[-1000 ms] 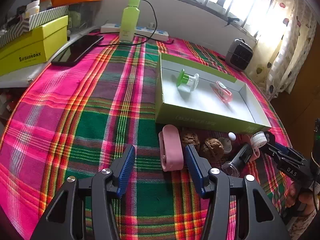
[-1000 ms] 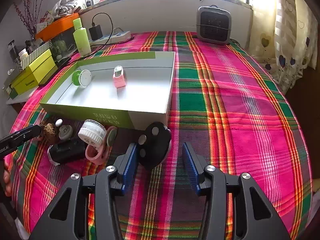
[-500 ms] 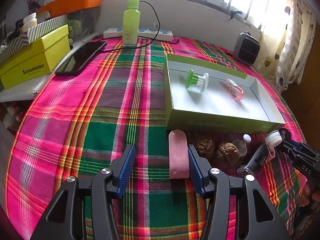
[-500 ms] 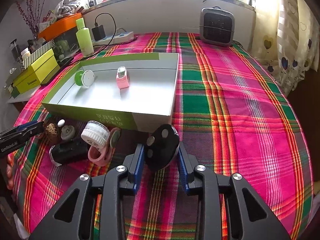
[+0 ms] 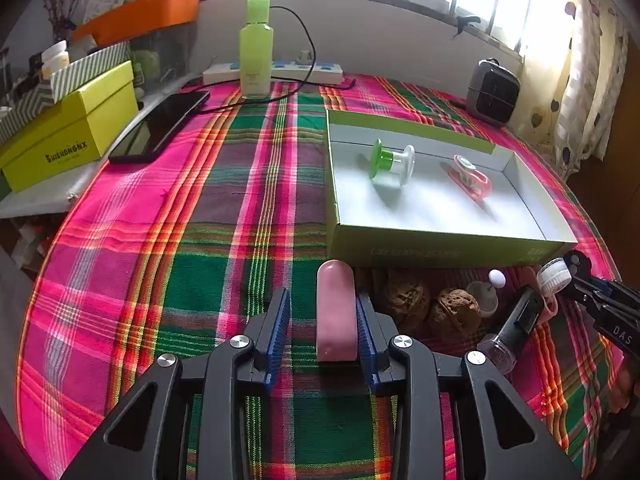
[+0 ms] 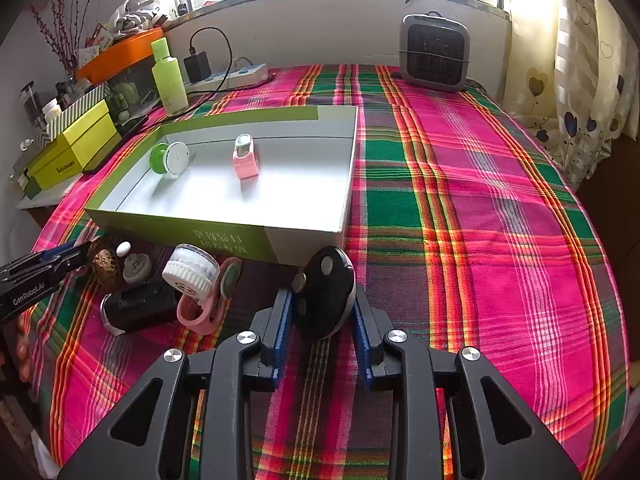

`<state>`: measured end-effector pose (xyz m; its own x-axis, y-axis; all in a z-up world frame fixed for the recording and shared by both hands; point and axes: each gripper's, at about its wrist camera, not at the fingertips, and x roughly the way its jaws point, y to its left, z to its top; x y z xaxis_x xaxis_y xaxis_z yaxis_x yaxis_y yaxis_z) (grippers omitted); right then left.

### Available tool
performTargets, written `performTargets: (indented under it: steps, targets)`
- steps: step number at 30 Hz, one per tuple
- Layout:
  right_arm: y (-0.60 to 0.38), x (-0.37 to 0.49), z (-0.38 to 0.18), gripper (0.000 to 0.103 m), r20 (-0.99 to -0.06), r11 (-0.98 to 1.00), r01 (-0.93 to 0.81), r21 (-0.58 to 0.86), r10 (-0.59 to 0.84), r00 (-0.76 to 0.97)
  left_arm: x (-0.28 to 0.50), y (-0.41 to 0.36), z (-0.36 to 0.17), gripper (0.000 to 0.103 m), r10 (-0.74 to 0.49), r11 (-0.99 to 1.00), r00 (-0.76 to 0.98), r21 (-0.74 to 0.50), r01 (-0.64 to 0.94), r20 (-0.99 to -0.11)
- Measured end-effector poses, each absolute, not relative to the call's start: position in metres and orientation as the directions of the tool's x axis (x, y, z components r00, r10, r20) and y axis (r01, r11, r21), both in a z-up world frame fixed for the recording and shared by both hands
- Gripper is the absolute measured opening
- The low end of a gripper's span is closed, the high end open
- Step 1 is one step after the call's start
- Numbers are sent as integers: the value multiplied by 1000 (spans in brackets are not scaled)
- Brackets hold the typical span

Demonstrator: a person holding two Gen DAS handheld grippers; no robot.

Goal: Organize objects
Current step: 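Grasp black dotted disc with right tool while left tool grasps pink block, then carry the pink block with left tool into the box while right carries the disc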

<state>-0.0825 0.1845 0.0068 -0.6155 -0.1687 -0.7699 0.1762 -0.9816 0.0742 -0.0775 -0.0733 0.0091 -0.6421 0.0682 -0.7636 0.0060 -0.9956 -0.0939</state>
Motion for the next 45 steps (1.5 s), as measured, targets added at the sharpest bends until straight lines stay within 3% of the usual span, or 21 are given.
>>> performTargets:
  steps: [9,45]
  targets:
    - [186,-83,7,28,-770,-981,176,82,-174,-614,-78,-73,8,16,85,-994,-639,-113,3,-765]
    - [181,-64,30,28,-721,-975,193,111,-212,-659,-55,-70,35,16,135,-987,-679,-157,-29,-722]
